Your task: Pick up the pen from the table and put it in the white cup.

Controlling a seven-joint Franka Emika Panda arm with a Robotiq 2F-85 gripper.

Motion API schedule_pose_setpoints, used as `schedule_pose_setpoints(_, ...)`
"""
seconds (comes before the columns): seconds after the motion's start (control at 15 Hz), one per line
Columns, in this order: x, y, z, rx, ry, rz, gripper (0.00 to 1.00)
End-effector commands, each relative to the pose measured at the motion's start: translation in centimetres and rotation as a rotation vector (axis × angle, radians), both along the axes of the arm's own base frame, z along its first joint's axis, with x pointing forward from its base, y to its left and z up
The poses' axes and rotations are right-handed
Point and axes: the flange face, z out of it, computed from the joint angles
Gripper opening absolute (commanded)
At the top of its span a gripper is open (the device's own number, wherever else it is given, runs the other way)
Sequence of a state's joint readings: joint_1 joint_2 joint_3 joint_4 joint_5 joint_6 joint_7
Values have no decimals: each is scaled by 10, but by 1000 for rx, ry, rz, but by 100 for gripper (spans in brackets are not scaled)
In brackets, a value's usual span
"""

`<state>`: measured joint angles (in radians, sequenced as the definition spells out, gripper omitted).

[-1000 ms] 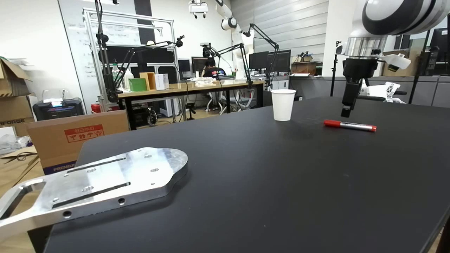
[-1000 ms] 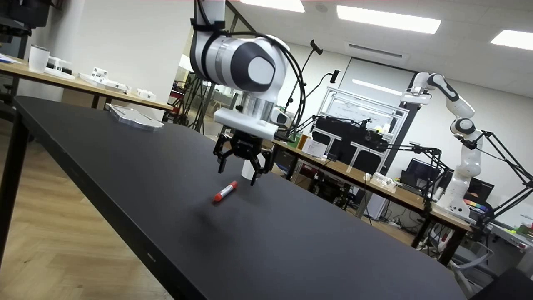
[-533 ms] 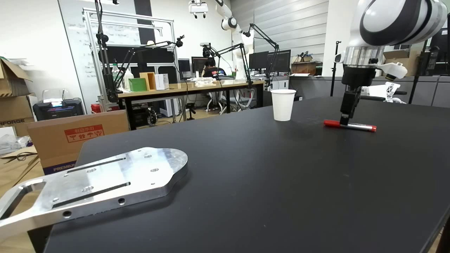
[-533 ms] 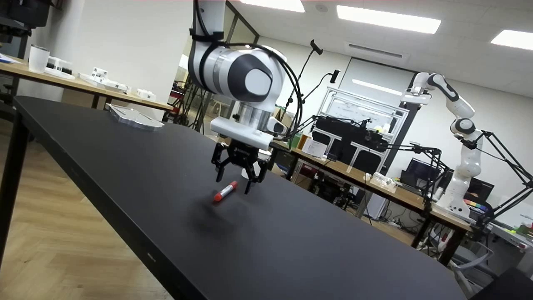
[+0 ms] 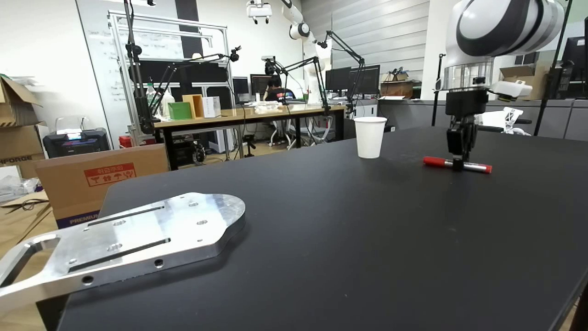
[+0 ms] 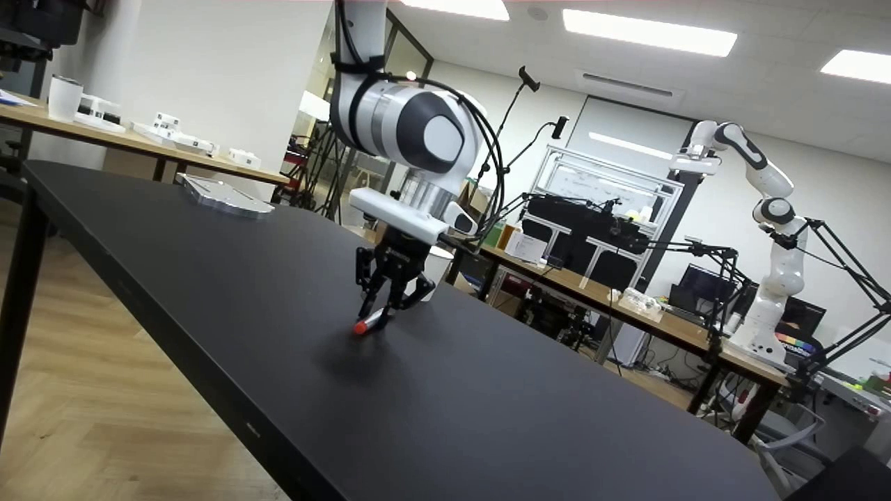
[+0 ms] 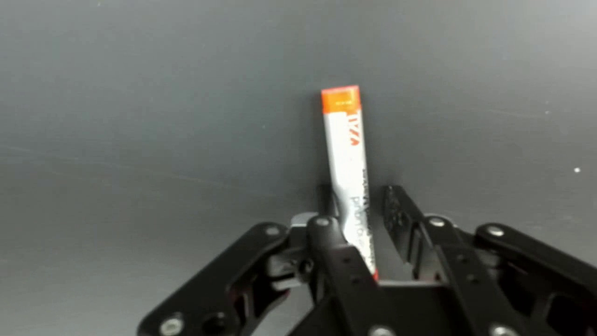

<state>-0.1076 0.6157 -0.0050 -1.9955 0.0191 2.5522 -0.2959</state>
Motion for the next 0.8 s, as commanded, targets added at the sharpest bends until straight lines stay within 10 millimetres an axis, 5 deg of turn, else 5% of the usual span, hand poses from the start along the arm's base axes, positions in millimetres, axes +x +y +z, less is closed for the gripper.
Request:
schedule_pose_setpoints(0.0, 7, -1, 10, 4, 113, -98, 5)
schedule_pose_setpoints(0.73, 45, -51, 75, 342, 230, -396, 5)
